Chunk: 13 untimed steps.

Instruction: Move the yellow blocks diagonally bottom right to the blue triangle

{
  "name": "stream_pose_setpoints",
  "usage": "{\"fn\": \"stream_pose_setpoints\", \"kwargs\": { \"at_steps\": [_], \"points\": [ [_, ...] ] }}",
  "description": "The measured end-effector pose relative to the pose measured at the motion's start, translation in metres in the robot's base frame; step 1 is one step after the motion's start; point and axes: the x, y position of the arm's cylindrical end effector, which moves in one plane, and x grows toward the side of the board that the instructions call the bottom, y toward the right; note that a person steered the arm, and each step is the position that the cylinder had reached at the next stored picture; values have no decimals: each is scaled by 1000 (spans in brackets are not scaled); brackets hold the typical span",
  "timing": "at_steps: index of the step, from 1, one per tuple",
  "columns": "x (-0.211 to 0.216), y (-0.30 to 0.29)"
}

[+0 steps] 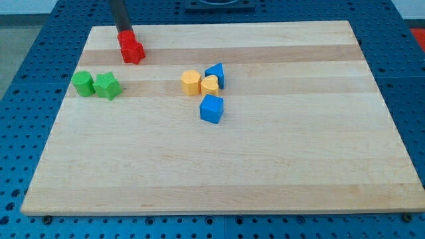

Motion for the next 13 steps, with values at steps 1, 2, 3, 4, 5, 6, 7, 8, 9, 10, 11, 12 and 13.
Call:
{"fn": "stream_pose_setpoints", "kwargs": {
  "at_steps": [1, 2, 3, 4, 5, 6, 7, 8, 9, 10, 11, 12, 13],
  "points": [
    [-11, 23],
    [-15, 49],
    [-14, 72],
    [-4, 90],
    [13, 102],
    [36, 109],
    [59, 111],
    [78, 111],
    [95, 110],
    [99, 110],
    [101, 110],
    [119, 106],
    [138, 106]
  ]
}}
